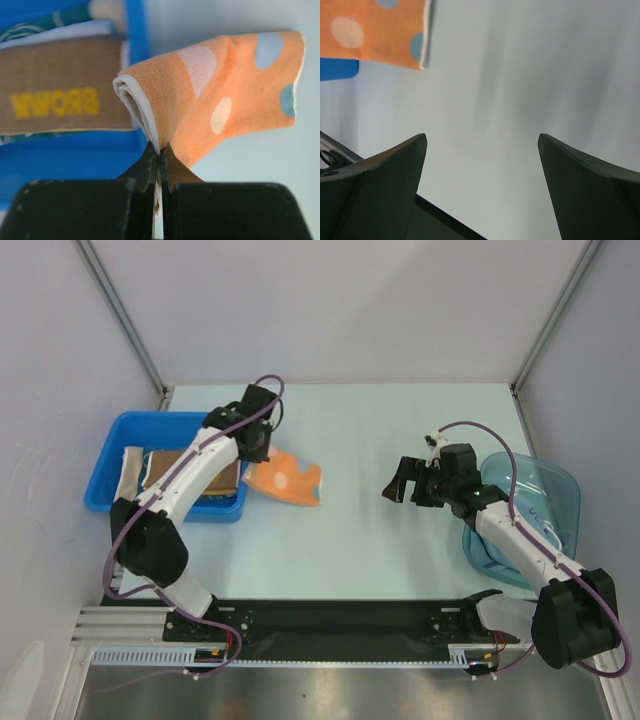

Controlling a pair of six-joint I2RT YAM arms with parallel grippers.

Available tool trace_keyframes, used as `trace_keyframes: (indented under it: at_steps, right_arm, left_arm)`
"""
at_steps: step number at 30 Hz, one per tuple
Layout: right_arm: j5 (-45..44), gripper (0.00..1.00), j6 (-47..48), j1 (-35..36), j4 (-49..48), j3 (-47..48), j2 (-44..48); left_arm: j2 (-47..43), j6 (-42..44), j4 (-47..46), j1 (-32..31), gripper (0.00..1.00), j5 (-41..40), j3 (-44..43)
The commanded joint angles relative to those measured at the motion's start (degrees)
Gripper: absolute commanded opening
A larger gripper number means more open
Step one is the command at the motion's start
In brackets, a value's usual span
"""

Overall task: Fold and stack the towels
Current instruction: Neatly place the folded towel into the bin

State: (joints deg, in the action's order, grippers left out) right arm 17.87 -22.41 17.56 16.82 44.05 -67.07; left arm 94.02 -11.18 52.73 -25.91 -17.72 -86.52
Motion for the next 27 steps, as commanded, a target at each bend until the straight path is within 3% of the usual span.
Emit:
trace_keyframes:
  at_steps: [1, 14, 18, 27]
  right_arm:
    - [0.77, 1.0, 0.09, 0.37, -1.18, 2.7, 0.36]
    - [0.33, 1.0, 1.85, 0.37, -1.97, 3.14, -2.28]
    - [0.06, 1.0, 2.46, 0.28, -3.19, 3.67, -3.59]
    - [1.12, 1.0, 3.17, 0.37, -5.48, 3.93, -6.41]
  left_arm:
    - [-4.54, 7.56, 4.66, 5.68, 0.0, -5.14, -0.58]
    - [-6.57, 16.1, -3.15, 22.56, 0.0, -9.18, 3.46]
    - [-6.74, 18.21, -8.95, 25.64, 0.0, -7.41, 6.19]
    - [-1.74, 19.88, -11.33, 31.97, 0.0, -8.47, 5.13]
